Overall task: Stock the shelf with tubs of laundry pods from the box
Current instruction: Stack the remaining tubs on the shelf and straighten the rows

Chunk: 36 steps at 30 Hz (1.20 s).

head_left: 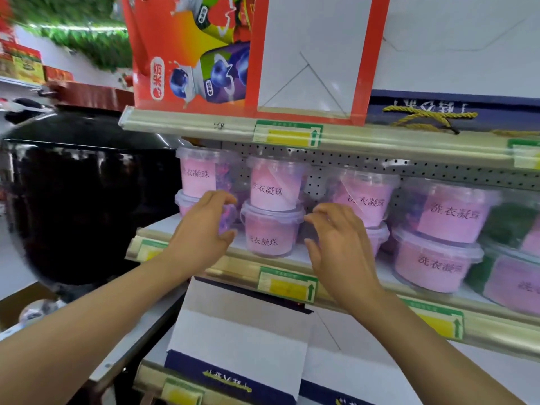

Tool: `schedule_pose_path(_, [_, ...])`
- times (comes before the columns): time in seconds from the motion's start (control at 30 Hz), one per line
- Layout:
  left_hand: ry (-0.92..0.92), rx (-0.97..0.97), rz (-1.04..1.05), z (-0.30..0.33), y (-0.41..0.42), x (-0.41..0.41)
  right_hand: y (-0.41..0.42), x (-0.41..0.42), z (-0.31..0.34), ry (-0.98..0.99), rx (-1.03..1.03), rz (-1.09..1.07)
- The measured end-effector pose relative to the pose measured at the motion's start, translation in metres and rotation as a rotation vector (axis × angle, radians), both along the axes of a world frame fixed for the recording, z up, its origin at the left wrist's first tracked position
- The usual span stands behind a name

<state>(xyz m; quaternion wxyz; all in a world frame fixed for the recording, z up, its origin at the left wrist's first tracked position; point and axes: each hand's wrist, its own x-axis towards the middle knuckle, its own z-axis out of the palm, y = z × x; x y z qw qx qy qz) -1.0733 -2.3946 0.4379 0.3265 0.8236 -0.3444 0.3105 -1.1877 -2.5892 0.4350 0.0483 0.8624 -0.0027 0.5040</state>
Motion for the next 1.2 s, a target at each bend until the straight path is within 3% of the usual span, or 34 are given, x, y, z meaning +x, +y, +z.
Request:
schedule_pose_path(0.4, [-0.366, 0.190, -0.255, 0.014, -0.015, 0.052, 0.010, 0.049, 0.003, -0.054, -0.038, -0.262])
schedule_pose_path(0.7, [-0.387, 0.138, -0.375, 0.011, -0.014, 0.056, 0.014, 0.041, 0.001, -0.005, -0.040, -0.324])
schedule_pose_path(0.97, [-0.369, 0.121, -0.346, 0.010, -0.010, 0.043, 0.017, 0.038, -0.001, -0.020, -0.004, -0.320])
schedule_pose_path(1.2, [-0.380, 0.022, -0.097, -0.001, 0.051, 0.053, 0.059, 0.037, -0.009, -0.035, 0.041, -0.126])
